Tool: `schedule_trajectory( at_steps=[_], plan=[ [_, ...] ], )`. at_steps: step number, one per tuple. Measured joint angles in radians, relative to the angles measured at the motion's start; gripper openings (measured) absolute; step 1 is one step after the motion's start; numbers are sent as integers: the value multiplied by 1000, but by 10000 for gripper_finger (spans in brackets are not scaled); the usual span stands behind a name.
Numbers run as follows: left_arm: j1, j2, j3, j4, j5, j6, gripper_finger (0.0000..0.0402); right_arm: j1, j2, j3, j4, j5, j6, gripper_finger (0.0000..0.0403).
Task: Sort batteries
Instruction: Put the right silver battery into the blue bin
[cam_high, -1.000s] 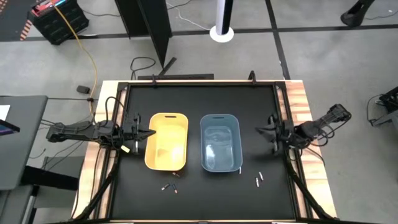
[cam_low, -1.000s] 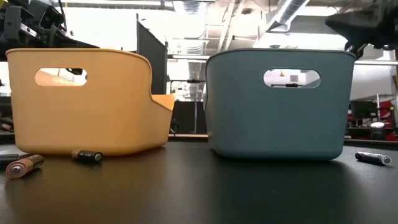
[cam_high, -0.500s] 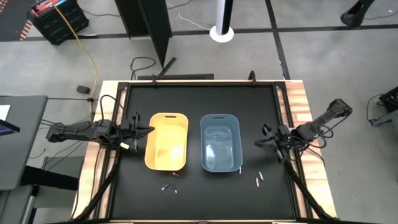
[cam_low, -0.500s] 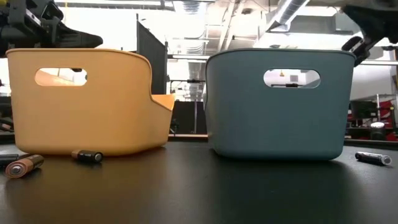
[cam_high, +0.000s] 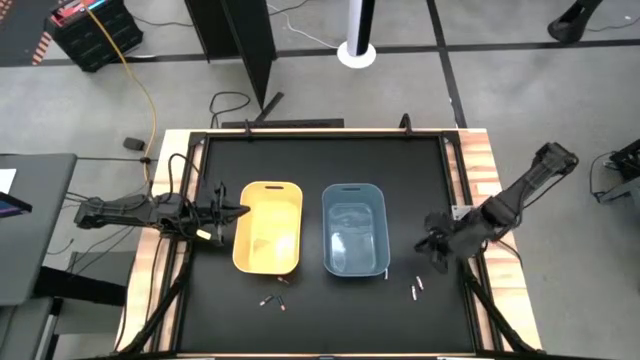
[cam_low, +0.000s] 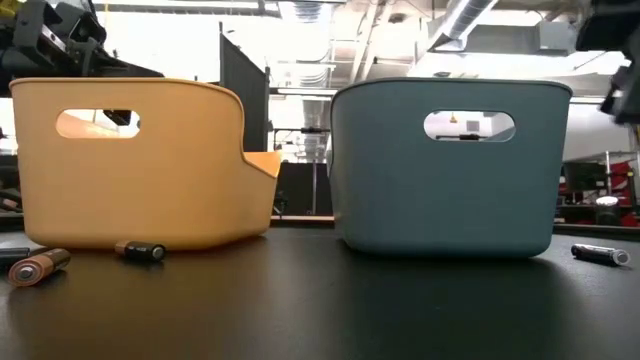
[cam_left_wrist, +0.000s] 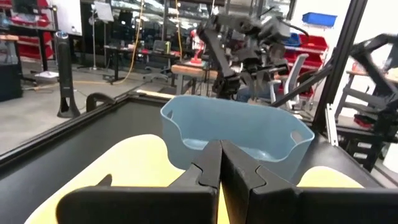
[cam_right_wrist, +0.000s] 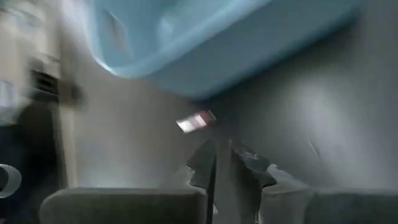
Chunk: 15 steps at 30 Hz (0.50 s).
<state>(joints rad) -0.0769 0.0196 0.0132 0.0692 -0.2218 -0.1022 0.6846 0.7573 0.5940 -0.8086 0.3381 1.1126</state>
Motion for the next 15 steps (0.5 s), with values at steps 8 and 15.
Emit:
schedule_trajectory(
  at_steps=[8,15],
  plan=[
    [0,0,0,-7,0,14,0,89,307,103,-42,-21,281,177],
    [0,0,0,-7,1,36,0,181,549,149,-43,-104,504,227]
  ],
)
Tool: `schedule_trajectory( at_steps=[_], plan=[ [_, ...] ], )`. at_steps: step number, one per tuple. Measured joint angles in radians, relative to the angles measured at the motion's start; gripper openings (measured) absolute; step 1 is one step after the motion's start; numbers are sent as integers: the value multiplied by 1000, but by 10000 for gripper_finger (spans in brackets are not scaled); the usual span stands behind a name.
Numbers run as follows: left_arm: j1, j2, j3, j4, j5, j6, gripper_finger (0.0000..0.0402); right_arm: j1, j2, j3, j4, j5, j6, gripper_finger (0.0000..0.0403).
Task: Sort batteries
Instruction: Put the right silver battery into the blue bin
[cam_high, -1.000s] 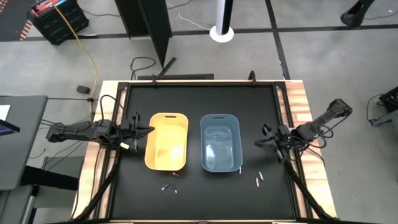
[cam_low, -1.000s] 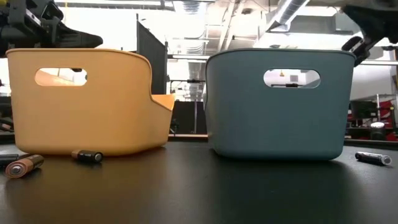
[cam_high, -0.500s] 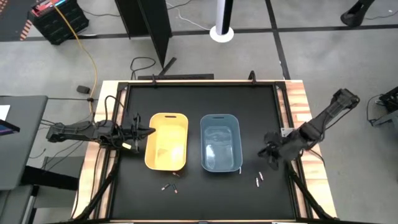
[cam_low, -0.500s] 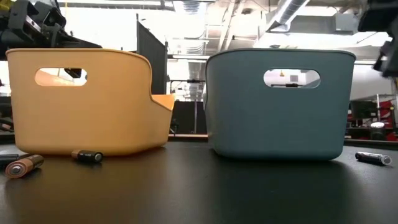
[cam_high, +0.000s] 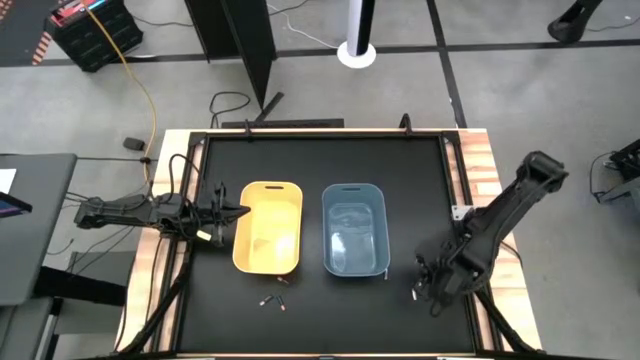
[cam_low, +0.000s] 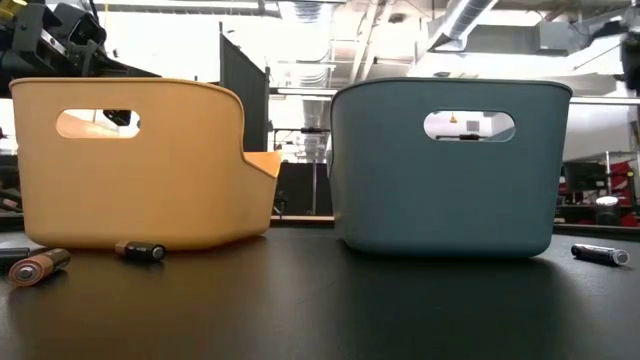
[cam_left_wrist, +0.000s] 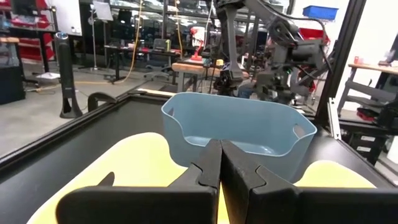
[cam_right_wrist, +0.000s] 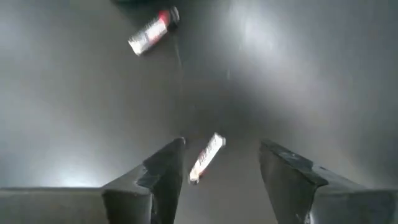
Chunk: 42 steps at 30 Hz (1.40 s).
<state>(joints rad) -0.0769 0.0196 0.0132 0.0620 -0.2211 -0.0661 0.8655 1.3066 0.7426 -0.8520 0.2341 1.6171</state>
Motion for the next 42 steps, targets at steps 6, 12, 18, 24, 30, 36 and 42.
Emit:
schedule_trajectory(
  at_steps=[6,12,18,24,30,36,42],
  plan=[
    [0,0,0,0,0,31,0,54,127,41,1,-31,152,228],
    [0,0,0,0,0,27,0,63,215,60,6,-62,202,228],
    [0,0,1,0,1,25,0,48,276,64,34,-81,212,228],
    [0,0,1,0,1,25,0,32,326,67,35,-99,216,205],
    [0,0,1,2,1,25,0,23,331,67,34,-103,216,144],
    [0,0,1,2,1,24,0,22,333,65,31,-108,218,79],
    [0,0,1,2,1,24,0,22,333,64,30,-108,217,45]
  ],
)
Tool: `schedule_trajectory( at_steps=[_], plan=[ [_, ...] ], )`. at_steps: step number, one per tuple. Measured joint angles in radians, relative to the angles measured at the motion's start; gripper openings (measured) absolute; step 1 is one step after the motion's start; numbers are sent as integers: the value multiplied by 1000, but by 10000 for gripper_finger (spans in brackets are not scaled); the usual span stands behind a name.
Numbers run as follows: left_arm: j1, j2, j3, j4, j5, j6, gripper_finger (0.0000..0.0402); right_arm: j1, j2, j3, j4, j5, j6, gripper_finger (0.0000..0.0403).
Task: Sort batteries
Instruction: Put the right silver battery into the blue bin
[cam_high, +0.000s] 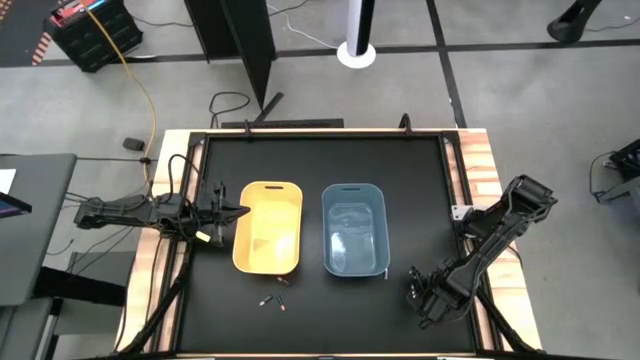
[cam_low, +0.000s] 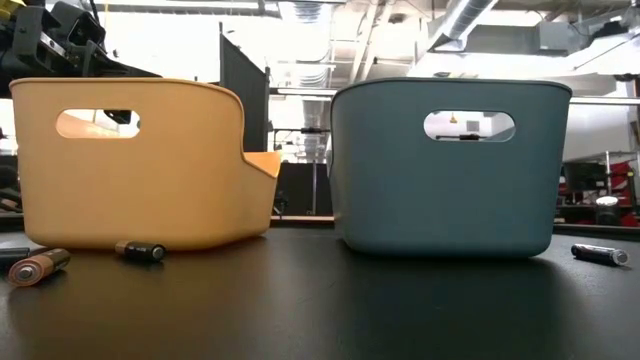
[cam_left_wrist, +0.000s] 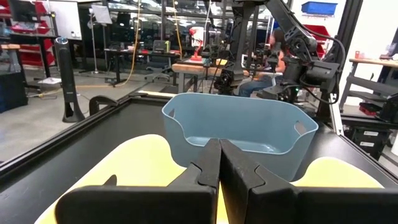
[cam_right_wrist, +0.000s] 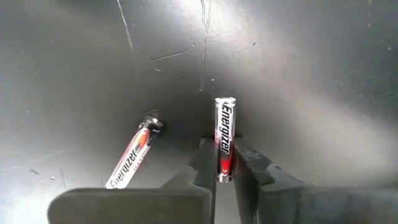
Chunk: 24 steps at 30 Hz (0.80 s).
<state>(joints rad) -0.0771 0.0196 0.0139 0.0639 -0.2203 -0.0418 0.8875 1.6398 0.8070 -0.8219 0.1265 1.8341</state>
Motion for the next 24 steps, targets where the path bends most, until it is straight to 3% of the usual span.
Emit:
schedule_trajectory(
  at_steps=[24],
  plan=[
    [0,0,0,2,0,0,0,0,-46,18,-68,0,-10,34]
  ],
)
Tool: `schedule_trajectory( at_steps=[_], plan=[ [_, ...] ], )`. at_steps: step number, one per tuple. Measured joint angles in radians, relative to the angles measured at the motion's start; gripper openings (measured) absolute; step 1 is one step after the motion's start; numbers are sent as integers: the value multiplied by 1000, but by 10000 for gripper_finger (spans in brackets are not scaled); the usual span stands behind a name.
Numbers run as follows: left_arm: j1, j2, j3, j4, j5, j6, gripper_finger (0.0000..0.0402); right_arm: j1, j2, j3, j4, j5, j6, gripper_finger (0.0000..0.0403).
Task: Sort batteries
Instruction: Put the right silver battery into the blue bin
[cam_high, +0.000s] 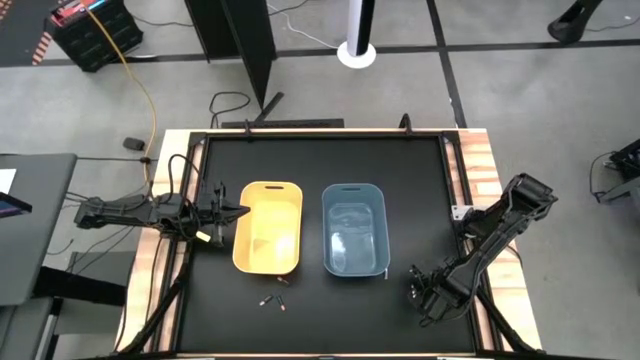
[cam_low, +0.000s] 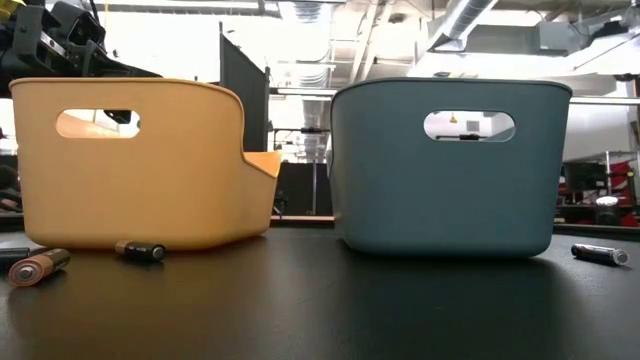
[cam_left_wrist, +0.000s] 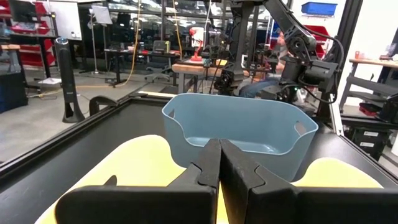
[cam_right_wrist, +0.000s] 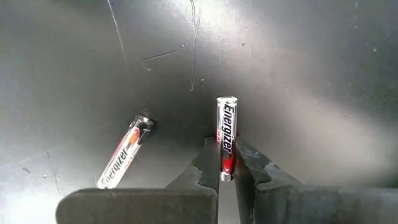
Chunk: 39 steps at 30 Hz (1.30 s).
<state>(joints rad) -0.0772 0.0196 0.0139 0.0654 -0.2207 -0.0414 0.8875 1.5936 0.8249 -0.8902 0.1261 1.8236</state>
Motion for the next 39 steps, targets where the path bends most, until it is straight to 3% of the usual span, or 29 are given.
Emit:
schedule_trajectory(
  at_steps=[14,20,31,39],
  plan=[
    [0,0,0,0,0,0,0,-2,-2,177,-256,3,-77,34],
    [0,0,0,1,0,0,0,-31,-3,302,-364,67,-169,34],
    [0,0,0,2,0,-5,0,-174,-4,605,-553,251,-497,34],
    [0,0,0,2,0,-8,0,-368,-4,672,-407,296,-890,34]
  ],
)
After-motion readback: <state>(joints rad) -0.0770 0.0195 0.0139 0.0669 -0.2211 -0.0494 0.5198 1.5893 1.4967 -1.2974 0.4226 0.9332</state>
